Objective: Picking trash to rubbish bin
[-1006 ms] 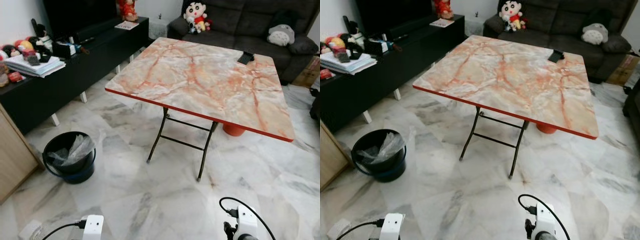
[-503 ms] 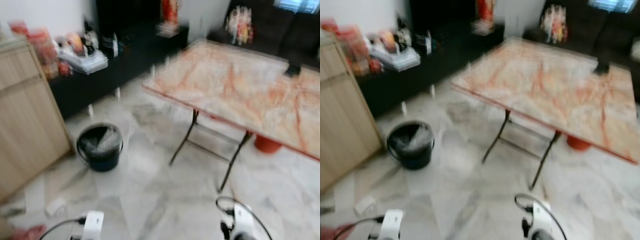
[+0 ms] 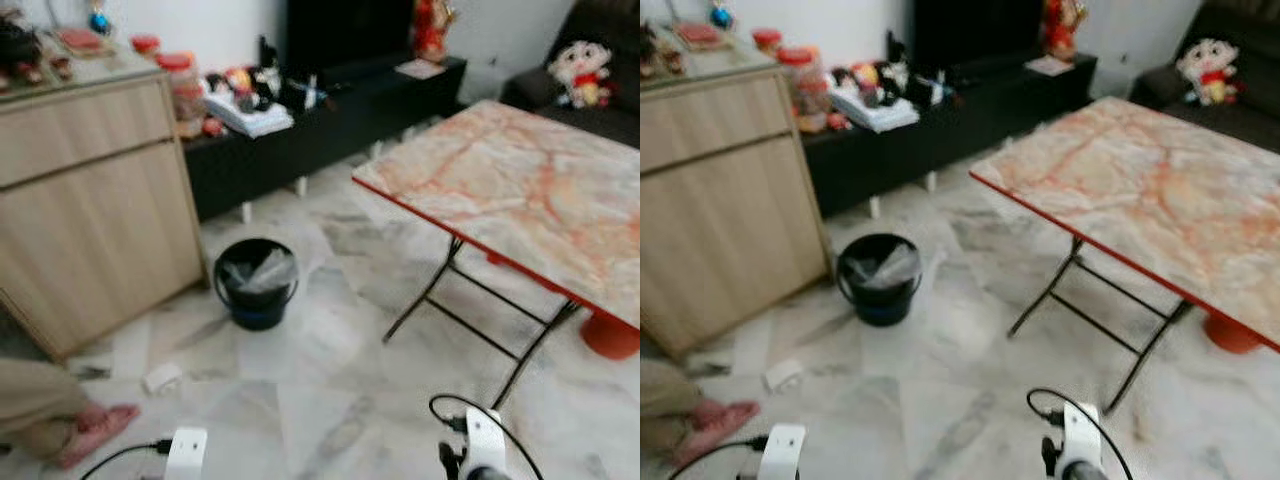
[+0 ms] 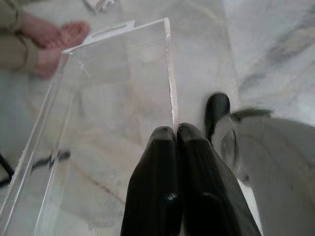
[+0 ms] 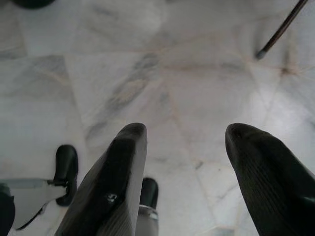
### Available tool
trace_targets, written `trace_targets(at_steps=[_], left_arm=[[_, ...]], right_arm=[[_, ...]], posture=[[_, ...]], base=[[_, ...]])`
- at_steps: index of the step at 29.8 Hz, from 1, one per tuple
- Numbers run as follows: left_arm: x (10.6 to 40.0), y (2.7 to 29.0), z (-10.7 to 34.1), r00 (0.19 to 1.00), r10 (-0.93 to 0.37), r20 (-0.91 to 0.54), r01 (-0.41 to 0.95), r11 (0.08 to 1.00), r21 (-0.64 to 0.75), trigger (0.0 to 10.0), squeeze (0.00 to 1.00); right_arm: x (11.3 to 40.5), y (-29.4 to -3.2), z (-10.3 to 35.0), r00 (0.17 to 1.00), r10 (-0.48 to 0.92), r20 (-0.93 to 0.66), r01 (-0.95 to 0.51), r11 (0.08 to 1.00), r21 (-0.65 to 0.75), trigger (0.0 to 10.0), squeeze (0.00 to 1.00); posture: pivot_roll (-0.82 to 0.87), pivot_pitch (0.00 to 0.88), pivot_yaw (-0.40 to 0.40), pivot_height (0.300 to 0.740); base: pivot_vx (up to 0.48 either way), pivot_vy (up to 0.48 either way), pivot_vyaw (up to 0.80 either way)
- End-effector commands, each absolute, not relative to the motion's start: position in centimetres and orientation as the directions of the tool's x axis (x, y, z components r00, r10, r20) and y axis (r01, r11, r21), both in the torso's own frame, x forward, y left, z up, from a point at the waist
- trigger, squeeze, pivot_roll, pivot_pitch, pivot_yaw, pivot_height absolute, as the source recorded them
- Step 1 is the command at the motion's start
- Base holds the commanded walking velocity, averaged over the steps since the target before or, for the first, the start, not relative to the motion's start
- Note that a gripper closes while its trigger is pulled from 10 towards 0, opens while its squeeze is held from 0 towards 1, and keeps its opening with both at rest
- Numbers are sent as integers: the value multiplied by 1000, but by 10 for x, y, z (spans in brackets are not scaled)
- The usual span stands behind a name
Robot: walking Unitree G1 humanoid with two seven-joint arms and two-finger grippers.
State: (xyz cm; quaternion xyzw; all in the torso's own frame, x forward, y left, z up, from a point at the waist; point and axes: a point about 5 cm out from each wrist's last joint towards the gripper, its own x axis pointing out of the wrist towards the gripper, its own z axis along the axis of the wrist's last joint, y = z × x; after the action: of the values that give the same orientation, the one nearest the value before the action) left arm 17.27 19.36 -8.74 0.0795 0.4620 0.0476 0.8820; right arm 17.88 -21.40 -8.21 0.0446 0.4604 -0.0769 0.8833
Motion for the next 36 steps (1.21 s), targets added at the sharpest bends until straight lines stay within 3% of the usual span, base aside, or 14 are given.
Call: trace_targets(at_steps=[1, 8, 17, 36], left_arm=[[173, 194, -87, 570, 147, -808, 15, 982, 188, 10000, 0], [173, 196, -87, 570, 146, -809, 27, 980, 197, 10000, 0], [178, 200, -84, 584, 142, -800, 66, 973, 221, 10000, 0], [174, 200, -86, 569, 145, -810, 74, 971, 226, 10000, 0]], right_arm=[[179, -217, -81, 567, -107, -817, 194, 981, 6, 10000, 0], [178, -212, -83, 565, -98, -819, 189, 982, 13, 10000, 0], [177, -209, -84, 568, -108, -816, 231, 972, 32, 10000, 0], [179, -204, -83, 583, -101, -806, 204, 979, 25, 10000, 0]], posture=[[213, 0, -88, 740], [213, 0, -74, 740], [211, 0, -52, 740], [225, 0, -60, 740]], base=[[0, 0, 444], [0, 0, 448], [0, 0, 0], [385, 0, 0]])
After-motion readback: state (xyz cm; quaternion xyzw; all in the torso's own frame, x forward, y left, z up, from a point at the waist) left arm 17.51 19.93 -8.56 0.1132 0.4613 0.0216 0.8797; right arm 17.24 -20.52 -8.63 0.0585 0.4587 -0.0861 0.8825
